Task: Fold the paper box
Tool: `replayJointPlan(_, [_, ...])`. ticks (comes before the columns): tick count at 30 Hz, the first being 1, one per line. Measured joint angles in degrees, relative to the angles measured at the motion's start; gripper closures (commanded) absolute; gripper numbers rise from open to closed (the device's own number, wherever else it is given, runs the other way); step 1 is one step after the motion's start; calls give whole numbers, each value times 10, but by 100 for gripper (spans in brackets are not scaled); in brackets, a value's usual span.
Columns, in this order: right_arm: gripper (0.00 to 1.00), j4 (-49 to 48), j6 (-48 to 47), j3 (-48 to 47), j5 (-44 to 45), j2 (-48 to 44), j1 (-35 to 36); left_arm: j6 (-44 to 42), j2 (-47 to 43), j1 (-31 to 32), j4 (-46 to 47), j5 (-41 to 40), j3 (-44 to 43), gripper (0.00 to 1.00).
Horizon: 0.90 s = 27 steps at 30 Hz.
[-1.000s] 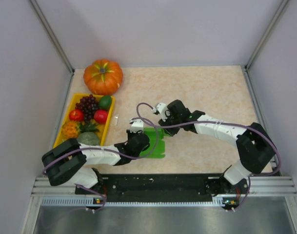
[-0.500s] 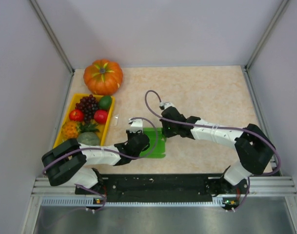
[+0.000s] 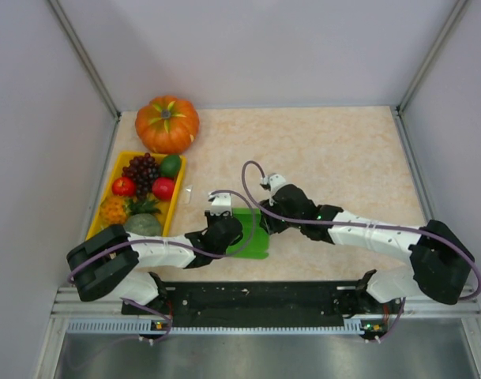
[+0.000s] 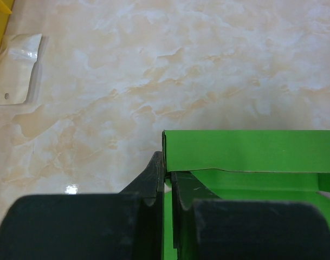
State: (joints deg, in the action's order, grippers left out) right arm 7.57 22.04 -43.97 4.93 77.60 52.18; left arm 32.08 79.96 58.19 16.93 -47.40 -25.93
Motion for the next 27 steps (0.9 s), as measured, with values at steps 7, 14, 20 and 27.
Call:
replayJointPlan(7, [59,-48,-102,12,-124,-2,-20,0,-2,0,-3,0,0,100])
replayJointPlan(14, [65,-87,-146,11,-188,46,-41,-8,-7,-1,-19,-11,0,100])
replayJointPlan(20, [80,-90,-174,9,-199,70,-45,-12,-7,-1,-20,-15,2,100])
replayJointPlan(27, [100,-98,-198,9,-152,70,-45,-16,-9,-1,-19,-16,3,100])
